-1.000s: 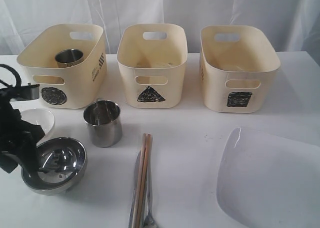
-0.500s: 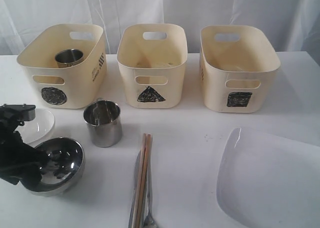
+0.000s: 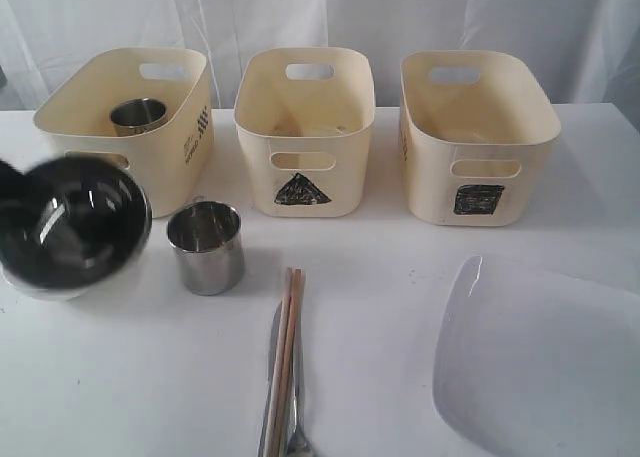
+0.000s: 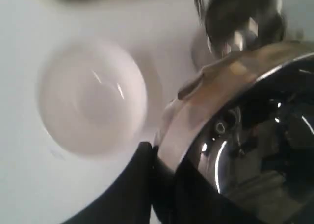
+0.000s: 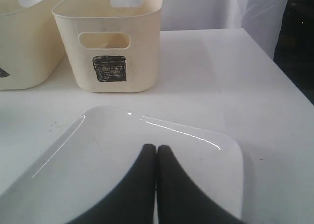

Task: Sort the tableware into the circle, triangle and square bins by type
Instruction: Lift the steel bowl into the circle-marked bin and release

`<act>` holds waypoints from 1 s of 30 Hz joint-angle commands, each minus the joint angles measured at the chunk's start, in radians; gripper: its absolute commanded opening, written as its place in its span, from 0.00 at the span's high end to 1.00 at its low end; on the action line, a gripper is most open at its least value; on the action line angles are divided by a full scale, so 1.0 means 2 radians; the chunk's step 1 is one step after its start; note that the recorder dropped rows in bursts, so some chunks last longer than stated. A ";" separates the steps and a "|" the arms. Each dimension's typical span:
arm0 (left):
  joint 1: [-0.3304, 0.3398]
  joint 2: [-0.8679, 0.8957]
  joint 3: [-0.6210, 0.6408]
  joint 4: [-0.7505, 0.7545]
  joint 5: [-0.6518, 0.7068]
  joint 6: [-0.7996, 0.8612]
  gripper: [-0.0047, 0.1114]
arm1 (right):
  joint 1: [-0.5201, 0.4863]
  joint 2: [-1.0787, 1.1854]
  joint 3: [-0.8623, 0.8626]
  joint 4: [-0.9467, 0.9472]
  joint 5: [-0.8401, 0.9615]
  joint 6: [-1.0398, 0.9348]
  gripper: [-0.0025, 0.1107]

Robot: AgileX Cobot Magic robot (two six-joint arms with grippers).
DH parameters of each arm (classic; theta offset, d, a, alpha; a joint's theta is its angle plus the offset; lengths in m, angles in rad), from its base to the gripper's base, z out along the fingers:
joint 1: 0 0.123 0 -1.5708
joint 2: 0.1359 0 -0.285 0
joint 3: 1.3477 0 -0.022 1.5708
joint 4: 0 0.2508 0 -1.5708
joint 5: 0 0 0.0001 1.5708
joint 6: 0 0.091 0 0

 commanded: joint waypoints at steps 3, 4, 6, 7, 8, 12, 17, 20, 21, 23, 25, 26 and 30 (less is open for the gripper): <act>0.000 -0.021 -0.028 0.069 -0.283 0.000 0.96 | -0.001 -0.003 0.000 -0.001 -0.002 0.001 0.98; 0.000 -0.012 -0.028 0.074 -0.329 0.000 0.96 | -0.001 -0.003 0.000 -0.001 -0.002 0.001 0.98; 0.000 0.022 -0.029 0.086 -0.436 0.009 0.96 | -0.001 -0.003 0.000 -0.001 -0.002 0.001 0.98; 0.000 0.044 -0.030 0.085 -0.471 0.014 0.96 | -0.001 -0.003 0.000 -0.001 -0.002 0.001 0.98; 0.000 0.068 -0.038 0.085 -0.506 0.021 0.96 | -0.001 -0.003 0.000 -0.001 -0.002 0.001 0.98; 0.000 0.163 -0.080 0.085 -0.511 0.039 0.96 | -0.001 -0.003 0.000 -0.001 -0.002 0.001 0.98; 0.000 0.264 -0.144 0.085 -0.501 0.049 0.96 | -0.001 -0.003 0.000 -0.001 -0.002 0.001 0.98; 0.000 0.303 -0.176 0.085 -0.499 0.049 0.96 | -0.001 -0.003 0.000 -0.001 -0.002 0.001 0.98; 0.000 0.311 -0.184 0.085 -0.494 0.049 0.96 | -0.001 -0.003 0.000 -0.001 -0.002 0.001 0.98; 0.000 0.322 -0.202 0.085 -0.476 0.049 0.96 | -0.001 -0.003 0.000 -0.001 -0.002 0.001 0.98; 0.000 0.327 -0.215 0.085 -0.457 0.053 0.94 | -0.001 -0.003 0.000 -0.001 -0.002 0.001 0.98; 0.000 0.328 -0.220 0.085 -0.445 0.054 0.92 | -0.001 -0.003 0.000 -0.001 -0.002 0.001 0.98; 0.000 0.329 -0.227 0.085 -0.433 0.054 0.73 | -0.001 -0.003 0.000 -0.001 -0.002 0.001 0.98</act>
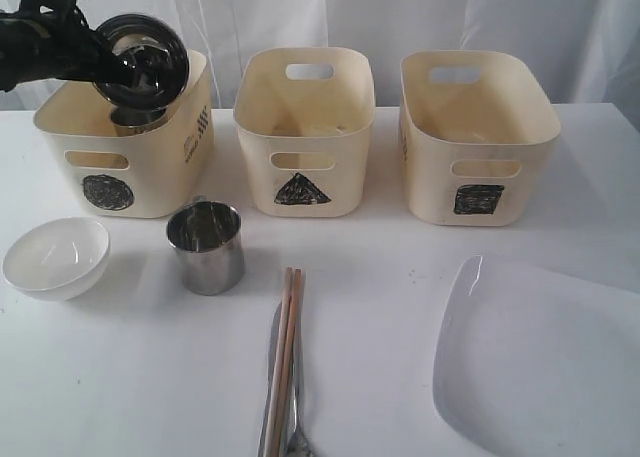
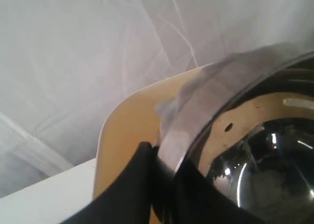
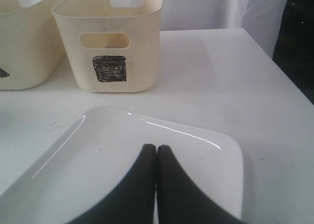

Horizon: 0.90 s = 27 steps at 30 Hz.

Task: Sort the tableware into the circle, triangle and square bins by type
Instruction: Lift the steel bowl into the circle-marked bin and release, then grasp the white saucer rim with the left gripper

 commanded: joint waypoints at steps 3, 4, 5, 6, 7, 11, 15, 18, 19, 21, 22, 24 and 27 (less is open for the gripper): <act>0.000 -0.002 -0.008 -0.002 0.027 0.000 0.54 | -0.001 -0.003 0.000 -0.001 -0.002 0.000 0.98; 0.000 -0.002 -0.008 -0.002 0.028 0.000 0.50 | -0.001 -0.003 0.000 -0.001 -0.002 0.000 0.98; 0.000 -0.002 -0.008 -0.002 0.028 0.000 0.47 | -0.001 -0.003 0.000 -0.001 -0.002 0.000 0.98; 0.000 -0.003 -0.008 -0.002 0.028 0.000 0.46 | -0.001 -0.003 0.000 -0.001 -0.002 0.000 0.98; 0.000 -0.005 -0.008 -0.002 0.027 0.000 0.44 | -0.001 -0.003 0.000 -0.001 -0.002 0.000 0.98; 0.000 -0.053 -0.008 -0.002 0.053 0.000 0.41 | -0.001 -0.003 0.000 -0.001 -0.002 0.000 0.98; 0.000 -0.139 -0.008 -0.002 0.209 -0.002 0.42 | -0.001 -0.003 0.000 -0.001 -0.002 0.000 0.98; 0.000 -0.196 -0.008 -0.002 0.458 -0.022 0.53 | -0.001 -0.003 0.000 -0.001 -0.002 0.000 0.98; 0.000 -0.199 -0.008 -0.002 0.509 -0.023 0.56 | -0.001 -0.003 0.000 -0.001 -0.002 0.000 0.98; 0.000 -0.198 -0.006 -0.002 0.628 -0.023 0.67 | -0.001 -0.003 0.000 -0.001 -0.002 0.000 0.98; 0.000 -0.194 0.007 0.001 0.650 -0.023 0.75 | -0.001 -0.003 0.000 -0.001 -0.002 0.000 0.98; 0.000 -0.187 0.032 0.024 0.604 -0.033 0.85 | -0.001 -0.003 0.000 -0.001 -0.002 0.000 0.98; 0.000 -0.179 0.056 0.083 0.545 -0.093 0.88 | -0.001 -0.003 0.000 -0.001 -0.002 0.000 0.98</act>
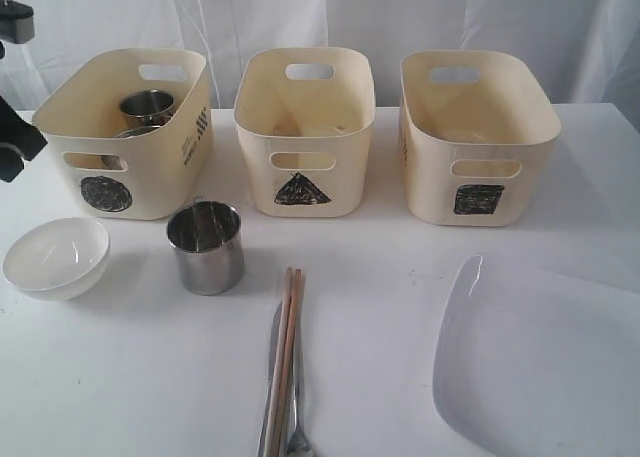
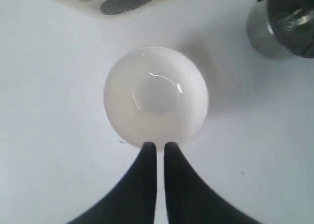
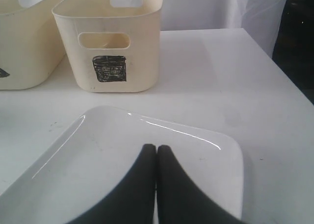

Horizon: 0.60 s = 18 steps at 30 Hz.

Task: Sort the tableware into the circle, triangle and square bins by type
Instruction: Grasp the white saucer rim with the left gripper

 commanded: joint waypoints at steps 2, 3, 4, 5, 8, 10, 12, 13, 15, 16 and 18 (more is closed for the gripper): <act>0.001 0.017 0.033 0.107 -0.061 -0.122 0.87 | -0.001 -0.003 0.000 -0.001 -0.002 -0.001 0.98; 0.003 0.023 0.035 0.126 -0.061 -0.150 0.84 | -0.001 -0.003 0.000 -0.001 -0.002 -0.001 0.98; 0.007 0.026 0.038 0.132 -0.061 -0.167 0.81 | -0.001 -0.003 0.000 -0.001 -0.002 -0.001 0.98; 0.012 0.032 0.043 0.135 -0.066 -0.178 0.75 | -0.001 -0.003 0.000 -0.001 -0.002 -0.001 0.98; 0.031 0.051 0.063 0.118 -0.097 -0.196 0.52 | -0.001 -0.003 0.000 -0.001 -0.002 -0.001 0.98; 0.042 0.066 0.072 0.113 -0.100 -0.231 0.34 | -0.001 -0.003 0.000 -0.001 -0.002 -0.001 0.98; 0.050 0.082 0.077 0.102 -0.084 -0.247 0.17 | -0.001 -0.003 0.000 -0.001 -0.002 -0.001 0.98; 0.053 0.090 0.080 0.093 -0.076 -0.246 0.12 | -0.001 -0.003 0.000 -0.001 -0.002 -0.001 0.98; 0.053 0.103 0.088 0.080 -0.076 -0.220 0.09 | -0.001 -0.003 0.000 -0.001 -0.002 -0.001 0.98; 0.053 0.108 0.092 0.069 -0.082 -0.197 0.09 | -0.001 -0.003 0.000 -0.001 -0.002 -0.001 0.98; 0.053 0.115 0.102 0.035 -0.097 -0.147 0.09 | -0.001 -0.003 0.000 -0.001 -0.002 -0.001 0.98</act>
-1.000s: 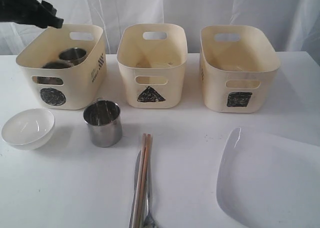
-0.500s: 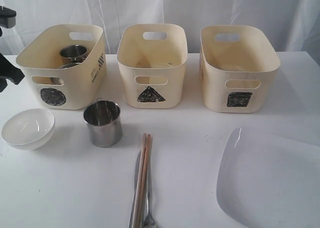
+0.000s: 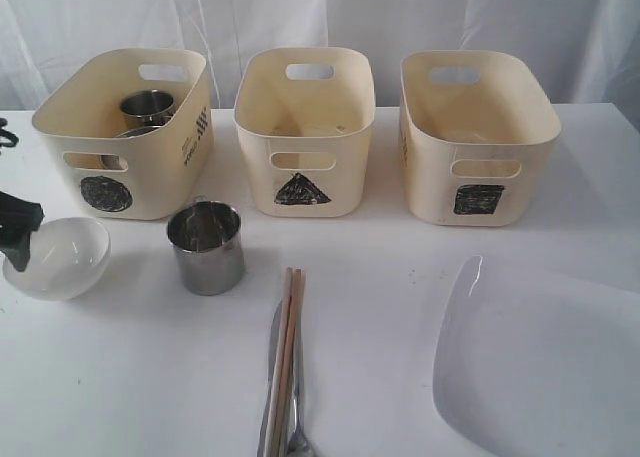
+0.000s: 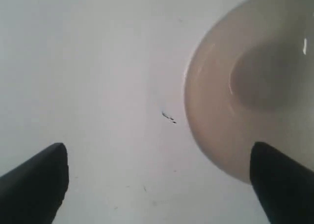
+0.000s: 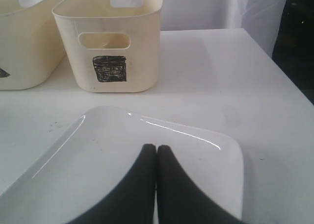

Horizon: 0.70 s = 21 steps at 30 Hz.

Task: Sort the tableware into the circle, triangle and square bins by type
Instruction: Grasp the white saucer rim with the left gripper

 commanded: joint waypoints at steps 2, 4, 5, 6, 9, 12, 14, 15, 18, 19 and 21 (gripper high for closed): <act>0.001 0.019 0.025 -0.089 -0.028 0.097 0.10 | -0.001 -0.003 0.000 -0.001 -0.002 -0.001 0.98; 0.001 0.022 0.031 -0.108 -0.050 0.101 0.11 | -0.001 -0.003 0.000 -0.001 -0.002 -0.001 0.98; 0.001 0.024 0.033 -0.112 -0.060 0.099 0.11 | -0.001 -0.003 0.000 -0.001 -0.002 -0.001 0.98; 0.001 0.026 0.035 -0.114 -0.069 0.097 0.11 | -0.001 -0.003 0.000 -0.001 -0.002 -0.001 0.98; 0.001 0.031 0.036 -0.118 -0.086 0.095 0.11 | -0.001 -0.003 0.000 -0.001 -0.002 -0.001 0.98; 0.001 0.038 0.036 -0.118 -0.094 0.095 0.11 | -0.001 -0.003 0.000 -0.001 -0.002 -0.001 0.98; 0.001 0.043 0.036 -0.118 -0.096 0.095 0.11 | -0.001 -0.003 0.000 -0.001 -0.002 -0.001 0.98; 0.001 0.045 0.036 -0.118 -0.102 0.095 0.11 | -0.001 -0.003 0.000 -0.001 -0.002 -0.001 0.98; 0.001 0.051 0.036 -0.122 -0.119 0.095 0.11 | -0.001 -0.003 0.000 -0.001 -0.002 -0.001 0.98; 0.001 0.051 0.036 -0.124 -0.123 0.095 0.11 | -0.001 -0.003 0.000 -0.001 -0.002 -0.001 0.98; 0.001 0.051 0.036 -0.132 -0.123 0.095 0.11 | -0.001 -0.003 0.000 -0.001 -0.002 -0.001 0.98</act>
